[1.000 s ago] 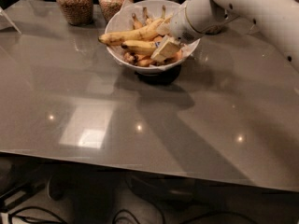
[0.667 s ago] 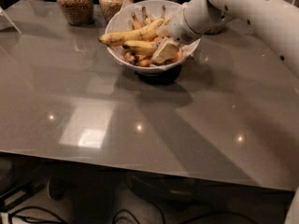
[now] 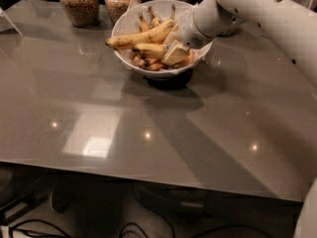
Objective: Pick banana from white bowl
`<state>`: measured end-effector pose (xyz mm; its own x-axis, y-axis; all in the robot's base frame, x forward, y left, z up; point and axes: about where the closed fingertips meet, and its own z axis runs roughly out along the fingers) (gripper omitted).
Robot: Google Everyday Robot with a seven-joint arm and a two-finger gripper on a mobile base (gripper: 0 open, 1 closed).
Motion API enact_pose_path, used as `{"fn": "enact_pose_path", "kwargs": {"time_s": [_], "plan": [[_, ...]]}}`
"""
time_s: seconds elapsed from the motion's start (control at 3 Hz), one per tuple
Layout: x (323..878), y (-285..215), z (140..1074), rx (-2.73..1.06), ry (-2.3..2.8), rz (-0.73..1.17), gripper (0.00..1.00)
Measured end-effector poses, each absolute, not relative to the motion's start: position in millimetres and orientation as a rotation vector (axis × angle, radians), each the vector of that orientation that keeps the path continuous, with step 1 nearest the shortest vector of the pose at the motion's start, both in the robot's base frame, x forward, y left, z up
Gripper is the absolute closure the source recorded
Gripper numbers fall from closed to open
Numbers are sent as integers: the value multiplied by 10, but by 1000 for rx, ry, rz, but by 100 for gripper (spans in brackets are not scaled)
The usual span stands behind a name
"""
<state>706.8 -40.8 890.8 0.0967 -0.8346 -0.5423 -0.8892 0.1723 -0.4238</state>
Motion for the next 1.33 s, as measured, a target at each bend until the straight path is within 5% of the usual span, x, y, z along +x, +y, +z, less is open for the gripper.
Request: {"fn": "enact_pose_path", "kwargs": {"time_s": [0.33, 0.67, 1.33], "plan": [[7003, -414, 9043, -1627, 1707, 99, 88], [6874, -485, 9272, -1587, 1674, 87, 100], [6320, -753, 9670, -1530, 1533, 153, 100]]}}
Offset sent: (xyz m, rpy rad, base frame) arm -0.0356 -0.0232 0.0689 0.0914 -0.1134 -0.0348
